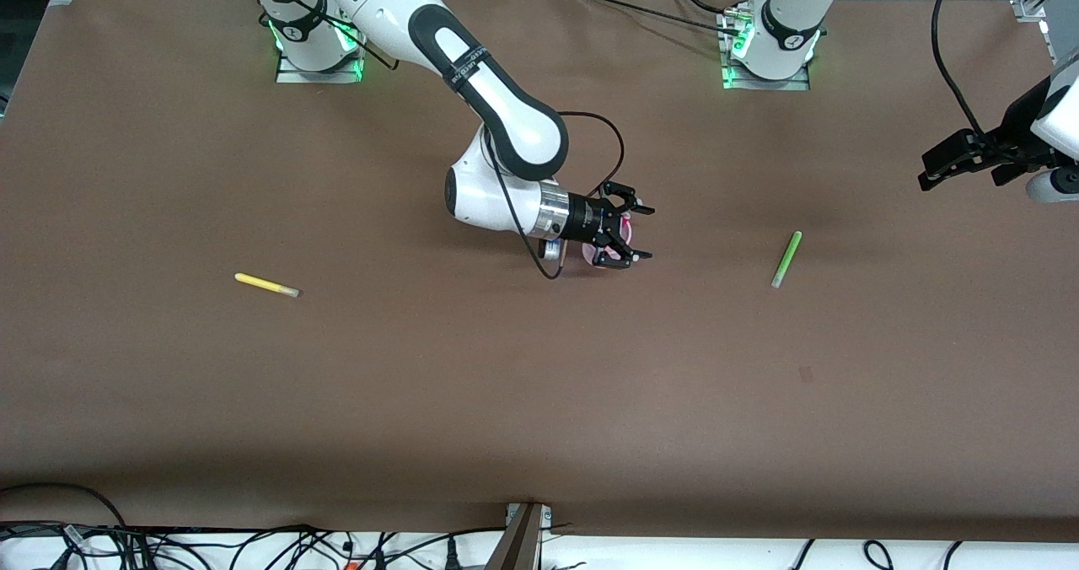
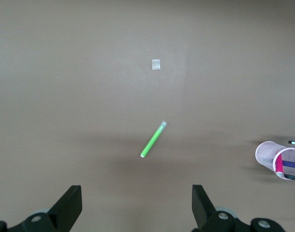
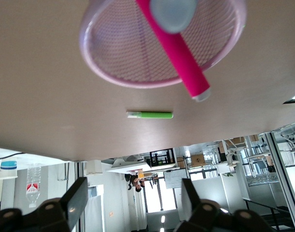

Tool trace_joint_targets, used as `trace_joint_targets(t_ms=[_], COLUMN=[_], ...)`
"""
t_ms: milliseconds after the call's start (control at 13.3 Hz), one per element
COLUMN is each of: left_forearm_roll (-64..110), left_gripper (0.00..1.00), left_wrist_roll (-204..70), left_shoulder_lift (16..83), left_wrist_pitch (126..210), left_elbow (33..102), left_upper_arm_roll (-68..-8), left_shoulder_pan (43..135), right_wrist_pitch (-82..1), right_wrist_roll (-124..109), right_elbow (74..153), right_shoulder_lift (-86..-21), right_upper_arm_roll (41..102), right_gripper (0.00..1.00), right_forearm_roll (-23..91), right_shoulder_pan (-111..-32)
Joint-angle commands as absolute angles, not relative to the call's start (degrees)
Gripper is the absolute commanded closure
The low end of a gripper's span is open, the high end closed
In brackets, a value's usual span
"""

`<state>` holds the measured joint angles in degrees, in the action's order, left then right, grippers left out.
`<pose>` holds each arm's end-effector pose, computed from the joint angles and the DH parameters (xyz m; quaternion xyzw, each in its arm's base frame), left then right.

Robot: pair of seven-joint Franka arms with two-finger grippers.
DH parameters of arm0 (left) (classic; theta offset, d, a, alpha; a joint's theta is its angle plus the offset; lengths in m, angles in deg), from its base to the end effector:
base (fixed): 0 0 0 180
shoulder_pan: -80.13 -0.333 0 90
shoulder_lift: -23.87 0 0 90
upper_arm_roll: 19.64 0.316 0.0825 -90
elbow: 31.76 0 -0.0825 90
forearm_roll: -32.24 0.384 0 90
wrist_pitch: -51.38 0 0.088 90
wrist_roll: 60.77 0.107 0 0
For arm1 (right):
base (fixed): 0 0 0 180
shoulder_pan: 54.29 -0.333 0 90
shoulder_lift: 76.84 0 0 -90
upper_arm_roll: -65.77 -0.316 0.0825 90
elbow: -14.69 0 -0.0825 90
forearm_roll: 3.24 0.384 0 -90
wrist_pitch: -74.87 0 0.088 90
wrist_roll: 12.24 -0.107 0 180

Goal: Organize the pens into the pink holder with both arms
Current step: 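Release the pink marker into the pink holder with the right gripper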

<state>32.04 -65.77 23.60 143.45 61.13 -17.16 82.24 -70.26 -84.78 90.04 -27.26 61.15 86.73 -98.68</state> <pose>0.5553 0.0033 0.6064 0.9989 0.0469 -0.0049 0.0017 0.5251 0.5625 0.2445 -0.5547 0.6394 0.3965 0.3554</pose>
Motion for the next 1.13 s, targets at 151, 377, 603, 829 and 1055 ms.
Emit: trace_joint_targets(t_ms=[151, 377, 603, 829, 1055], left_forearm_roll=[33.56, 33.56, 33.56, 33.56, 33.56], left_gripper=[0.00, 0.00, 0.00, 0.00, 0.00], left_wrist_roll=[-66.13, -66.13, -66.13, -66.13, -66.04], left_shoulder_lift=[24.49, 24.49, 24.40, 24.40, 24.48], left_wrist_pitch=[141.99, 141.99, 141.99, 141.90, 141.90], left_elbow=[59.12, 59.12, 59.12, 59.12, 59.12], left_upper_arm_roll=[-17.36, -17.36, -17.36, -17.36, -17.27], left_shoulder_pan=[82.33, 82.33, 82.24, 82.24, 82.24], right_wrist_pitch=[-67.96, -62.96, -52.17, -41.28, -33.53], right_wrist_roll=[-83.34, -82.99, -77.58, -64.49, -52.17], right_elbow=[89.14, 87.21, 86.85, 86.85, 87.55], right_shoulder_lift=[-30.25, -30.69, -33.23, -36.22, -40.78], right_upper_arm_roll=[61.38, 61.55, 61.47, 63.22, 65.49], right_gripper=[0.00, 0.00, 0.00, 0.00, 0.00], right_forearm_roll=[70.71, 62.79, 50.95, 40.99, 39.31], right_shoulder_pan=[-95.79, -93.33, -87.27, -80.77, -76.54])
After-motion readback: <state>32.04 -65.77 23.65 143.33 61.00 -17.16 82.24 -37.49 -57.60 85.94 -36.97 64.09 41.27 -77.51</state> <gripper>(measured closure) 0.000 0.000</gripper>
